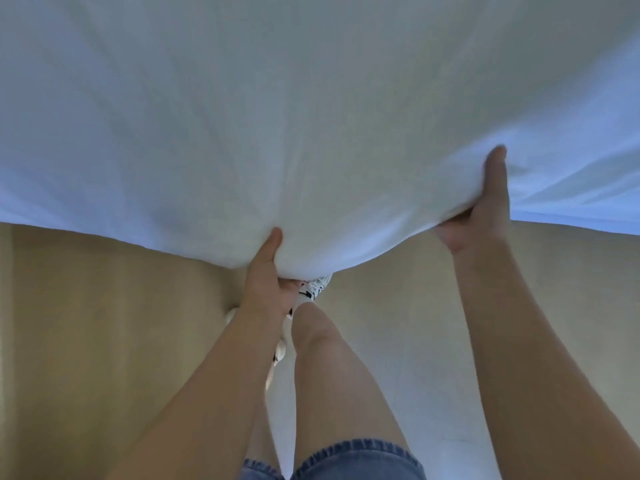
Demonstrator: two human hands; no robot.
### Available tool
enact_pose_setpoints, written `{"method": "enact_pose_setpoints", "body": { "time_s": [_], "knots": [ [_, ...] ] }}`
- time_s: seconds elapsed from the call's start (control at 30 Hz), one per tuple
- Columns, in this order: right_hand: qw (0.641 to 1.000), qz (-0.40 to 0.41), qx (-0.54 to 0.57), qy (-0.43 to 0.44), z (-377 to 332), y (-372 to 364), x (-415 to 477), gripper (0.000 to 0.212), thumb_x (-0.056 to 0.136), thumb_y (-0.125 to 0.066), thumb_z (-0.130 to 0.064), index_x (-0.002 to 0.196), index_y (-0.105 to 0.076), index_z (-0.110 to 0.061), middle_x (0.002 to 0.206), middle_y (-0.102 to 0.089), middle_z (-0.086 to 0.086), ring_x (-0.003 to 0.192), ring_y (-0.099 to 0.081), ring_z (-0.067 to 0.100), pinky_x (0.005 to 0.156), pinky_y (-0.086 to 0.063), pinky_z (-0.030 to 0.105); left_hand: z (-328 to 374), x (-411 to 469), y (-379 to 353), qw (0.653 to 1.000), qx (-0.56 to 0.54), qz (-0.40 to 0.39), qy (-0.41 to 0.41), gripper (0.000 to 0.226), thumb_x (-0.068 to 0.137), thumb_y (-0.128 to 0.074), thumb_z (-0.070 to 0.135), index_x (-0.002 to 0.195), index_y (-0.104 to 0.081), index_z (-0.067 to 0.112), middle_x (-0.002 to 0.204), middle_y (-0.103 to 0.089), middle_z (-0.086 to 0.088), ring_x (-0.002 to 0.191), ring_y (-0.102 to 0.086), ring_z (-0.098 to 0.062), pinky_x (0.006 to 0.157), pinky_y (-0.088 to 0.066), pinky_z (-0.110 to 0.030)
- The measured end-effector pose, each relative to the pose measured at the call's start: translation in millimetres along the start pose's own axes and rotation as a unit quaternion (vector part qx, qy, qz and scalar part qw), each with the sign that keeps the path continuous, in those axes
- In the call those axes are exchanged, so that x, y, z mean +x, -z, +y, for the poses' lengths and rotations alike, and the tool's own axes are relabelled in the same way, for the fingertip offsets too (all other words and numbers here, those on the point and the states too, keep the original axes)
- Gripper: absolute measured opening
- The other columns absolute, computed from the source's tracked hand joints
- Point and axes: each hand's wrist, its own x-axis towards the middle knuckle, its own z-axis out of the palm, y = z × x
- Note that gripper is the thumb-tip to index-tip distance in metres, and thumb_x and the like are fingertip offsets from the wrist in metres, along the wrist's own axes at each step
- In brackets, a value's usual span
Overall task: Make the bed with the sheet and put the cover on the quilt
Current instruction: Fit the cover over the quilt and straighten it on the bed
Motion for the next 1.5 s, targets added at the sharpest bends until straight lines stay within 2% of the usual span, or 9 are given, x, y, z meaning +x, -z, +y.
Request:
{"method": "enact_pose_setpoints", "body": {
  "time_s": [0.13, 0.2, 0.3, 0.47, 0.6, 0.9, 1.03, 1.27, 1.5],
  "knots": [
    [0.992, 0.111, -0.053, 0.028, 13.6, 39.1, -14.5, 0.014, 0.093, -0.056, -0.025, 0.101, -0.064, -0.016, 0.106, -0.07, 0.004, 0.079, -0.07, 0.012, 0.072, -0.057, 0.03, -26.6, -6.3, -17.8, 0.999, -0.021, -0.028, 0.034, 0.023, 0.085, -0.064, 0.038, 0.095, -0.066, 0.018, 0.091, -0.073, -0.002, 0.086, -0.069, -0.02, 0.075, -0.056, -0.034],
    [0.966, 0.237, -0.103, 0.023, 38.5, 81.4, -37.4, 0.006, 0.09, -0.063, -0.02, 0.095, -0.062, -0.019, 0.112, -0.067, 0.001, 0.068, -0.068, 0.003, 0.077, -0.054, 0.029, -50.5, -15.3, -28.5, 0.995, 0.015, -0.062, 0.08, 0.031, 0.085, -0.062, 0.04, 0.105, -0.066, 0.017, 0.102, -0.072, -0.005, 0.099, -0.066, -0.024, 0.091, -0.05, -0.042],
    [0.964, 0.251, -0.09, 0.009, 44.2, 90.9, -35.9, 0.021, 0.085, -0.069, -0.019, 0.104, -0.062, -0.018, 0.101, -0.068, -0.005, 0.075, -0.068, 0.007, 0.082, -0.054, 0.034, -76.8, -23.2, -47.8, 0.989, 0.044, -0.108, 0.091, 0.027, 0.089, -0.06, 0.026, 0.112, -0.065, 0.013, 0.104, -0.071, -0.005, 0.102, -0.065, -0.024, 0.1, -0.046, -0.042],
    [0.989, 0.125, -0.064, -0.038, 36.9, 93.4, -33.9, 0.024, 0.084, -0.069, -0.02, 0.107, -0.061, -0.018, 0.111, -0.069, 0.002, 0.096, -0.067, 0.019, 0.084, -0.055, 0.04, -90.2, -30.8, -51.3, 0.995, 0.004, -0.09, 0.033, 0.009, 0.089, -0.061, 0.015, 0.097, -0.065, 0.012, 0.085, -0.072, -0.003, 0.08, -0.067, -0.02, 0.075, -0.054, -0.036],
    [1.0, 0.006, 0.01, -0.025, -10.0, 93.1, -29.7, 0.051, 0.083, -0.061, -0.051, 0.122, -0.06, -0.019, 0.124, -0.064, 0.007, 0.113, -0.061, 0.028, 0.098, -0.047, 0.048, -94.1, -43.0, -44.1, 0.995, -0.015, -0.096, -0.017, 0.005, 0.088, -0.062, 0.018, 0.086, -0.066, 0.014, 0.077, -0.072, -0.001, 0.075, -0.067, -0.018, 0.077, -0.055, -0.037],
    [0.983, 0.151, -0.085, 0.06, -72.9, 87.9, -20.3, 0.022, 0.081, -0.073, -0.026, 0.098, -0.062, -0.018, 0.104, -0.071, 0.004, 0.087, -0.069, 0.023, 0.075, -0.058, 0.042, -151.4, -53.1, -59.9, 0.993, -0.015, -0.117, 0.024, 0.033, 0.082, -0.066, 0.033, 0.111, -0.059, 0.018, 0.11, -0.06, 0.001, 0.106, -0.055, -0.017, 0.1, -0.037, -0.038],
    [0.978, 0.159, -0.1, 0.089, -67.3, 134.8, -59.3, 0.012, 0.085, -0.069, -0.02, 0.093, -0.062, -0.025, 0.091, -0.07, -0.01, 0.078, -0.068, 0.007, 0.069, -0.056, 0.029, -192.1, -71.4, -115.0, 0.962, -0.059, -0.257, 0.07, 0.038, 0.083, -0.063, 0.037, 0.114, -0.062, 0.017, 0.118, -0.066, -0.007, 0.115, -0.058, -0.026, 0.101, -0.041, -0.047],
    [0.994, 0.008, -0.103, -0.04, -132.7, 178.1, -13.7, 0.06, 0.076, -0.065, -0.05, 0.128, -0.056, -0.022, 0.116, -0.065, -0.004, 0.084, -0.064, 0.012, 0.064, -0.053, 0.028, -217.7, -61.5, -138.4, 0.985, -0.082, -0.128, -0.081, 0.027, 0.096, -0.049, 0.035, 0.113, -0.062, 0.02, 0.11, -0.068, -0.002, 0.102, -0.064, -0.023, 0.094, -0.048, -0.047],
    [0.991, -0.074, 0.078, -0.082, -208.9, 169.4, 44.3, 0.053, 0.09, -0.053, -0.051, 0.126, -0.059, -0.012, 0.121, -0.064, 0.009, 0.117, -0.058, 0.028, 0.103, -0.042, 0.046, -306.4, -85.3, -233.9, 0.987, -0.08, -0.142, -0.008, 0.041, 0.077, -0.065, 0.048, 0.107, -0.065, 0.02, 0.11, -0.066, 0.0, 0.112, -0.058, -0.019, 0.101, -0.04, -0.039]
  ]
}}
